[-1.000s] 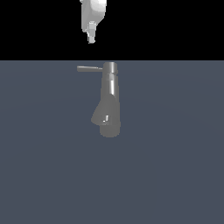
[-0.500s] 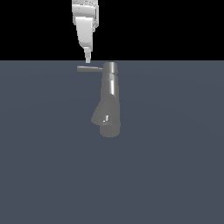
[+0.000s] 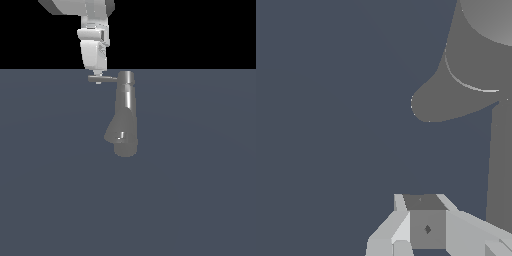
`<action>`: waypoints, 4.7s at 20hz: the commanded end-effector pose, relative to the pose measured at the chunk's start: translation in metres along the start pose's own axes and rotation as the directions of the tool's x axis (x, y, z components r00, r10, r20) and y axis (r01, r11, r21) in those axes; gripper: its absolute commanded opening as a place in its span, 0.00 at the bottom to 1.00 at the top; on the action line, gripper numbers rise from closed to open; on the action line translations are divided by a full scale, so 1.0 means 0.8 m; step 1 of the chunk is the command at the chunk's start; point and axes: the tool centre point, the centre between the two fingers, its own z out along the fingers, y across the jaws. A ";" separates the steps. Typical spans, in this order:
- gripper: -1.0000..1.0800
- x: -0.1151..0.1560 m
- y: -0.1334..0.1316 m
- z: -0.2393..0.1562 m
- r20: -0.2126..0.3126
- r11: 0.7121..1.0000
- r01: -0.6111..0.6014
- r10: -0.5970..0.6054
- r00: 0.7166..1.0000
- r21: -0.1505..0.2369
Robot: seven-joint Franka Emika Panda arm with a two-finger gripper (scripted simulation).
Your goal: Turn on the faucet by rotating a designated handle.
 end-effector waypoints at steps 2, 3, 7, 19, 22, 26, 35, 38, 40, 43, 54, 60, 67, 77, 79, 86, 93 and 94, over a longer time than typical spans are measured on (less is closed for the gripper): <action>0.00 -0.003 -0.005 0.008 -0.002 1.000 -0.022 0.022 1.000 0.001; 0.00 -0.003 -0.005 0.009 -0.002 1.000 -0.025 0.025 1.000 0.000; 0.00 -0.003 -0.006 0.010 -0.003 1.000 -0.028 0.028 1.000 0.000; 0.00 -0.006 0.029 -0.004 -0.003 1.000 -0.026 0.026 1.000 0.000; 0.00 -0.006 0.039 -0.008 -0.003 1.000 -0.027 0.027 1.000 0.000; 0.00 -0.007 0.054 -0.014 -0.003 1.000 -0.027 0.027 1.000 0.000; 0.00 -0.009 0.088 -0.029 -0.003 1.000 -0.027 0.027 1.000 0.000; 0.00 0.004 0.081 -0.036 -0.002 0.999 -0.043 0.043 0.999 0.017; 0.00 0.008 0.088 -0.038 -0.002 0.999 -0.042 0.042 0.999 0.016; 0.00 0.016 0.099 -0.041 -0.002 0.999 -0.040 0.040 0.999 0.014; 0.00 0.044 0.141 -0.054 -0.002 0.999 -0.033 0.033 0.999 0.006; 0.00 0.061 0.165 -0.062 -0.002 1.000 -0.029 0.029 1.000 0.002; 0.00 0.084 0.169 -0.065 -0.002 1.000 -0.023 0.023 1.000 0.006; 0.00 0.170 0.175 -0.066 -0.002 1.000 -0.027 0.027 1.000 0.001; 0.00 0.178 0.175 -0.066 -0.003 1.000 -0.027 0.027 1.000 0.000; 0.00 0.174 0.154 -0.060 -0.001 1.000 0.000 0.000 1.000 0.005; 0.00 0.207 0.133 -0.050 -0.002 1.000 -0.011 0.011 1.000 0.003; 0.00 0.212 0.130 -0.049 -0.002 1.000 -0.012 0.012 1.000 0.003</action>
